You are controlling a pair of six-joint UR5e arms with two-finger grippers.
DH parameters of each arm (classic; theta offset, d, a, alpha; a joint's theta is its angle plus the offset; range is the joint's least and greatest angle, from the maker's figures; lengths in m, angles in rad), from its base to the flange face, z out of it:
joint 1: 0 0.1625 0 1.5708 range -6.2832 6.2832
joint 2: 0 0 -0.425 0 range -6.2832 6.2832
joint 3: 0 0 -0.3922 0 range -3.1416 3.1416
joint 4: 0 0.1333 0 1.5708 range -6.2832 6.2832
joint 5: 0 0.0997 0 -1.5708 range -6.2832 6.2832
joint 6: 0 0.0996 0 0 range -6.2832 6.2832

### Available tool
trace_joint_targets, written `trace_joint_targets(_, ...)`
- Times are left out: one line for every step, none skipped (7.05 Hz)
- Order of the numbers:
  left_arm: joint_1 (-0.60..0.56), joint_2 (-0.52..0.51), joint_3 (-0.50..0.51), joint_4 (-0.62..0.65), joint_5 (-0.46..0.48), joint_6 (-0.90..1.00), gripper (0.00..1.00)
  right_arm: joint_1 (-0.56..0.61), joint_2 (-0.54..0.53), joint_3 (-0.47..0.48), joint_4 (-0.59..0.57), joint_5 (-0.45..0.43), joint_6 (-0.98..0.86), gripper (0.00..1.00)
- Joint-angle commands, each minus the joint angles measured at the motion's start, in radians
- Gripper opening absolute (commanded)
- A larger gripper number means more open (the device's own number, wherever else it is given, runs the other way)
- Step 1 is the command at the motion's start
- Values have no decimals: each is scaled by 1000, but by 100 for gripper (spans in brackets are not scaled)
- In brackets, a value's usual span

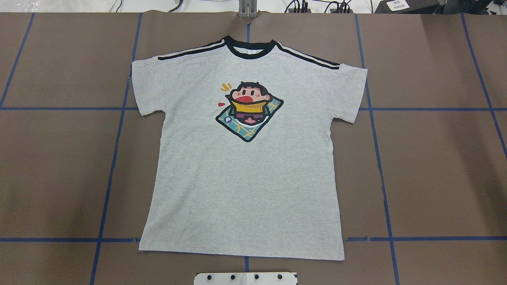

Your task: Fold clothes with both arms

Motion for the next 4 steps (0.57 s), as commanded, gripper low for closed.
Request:
trace_joint_targets(0,-5,-10,1,1,2,100,-1,0,6,1,4,8,100)
trace_joint_targets(0,3,-42,-1,3,5,100,-2,0,5,1,11,13,100)
trace_joint_targets(0,1,-45,-4,7,6,100,-2,0,0,2,12,15,100)
trace_joint_targets(0,7,-64,-5,6,6,100,-4,0,5,5,22,15,100)
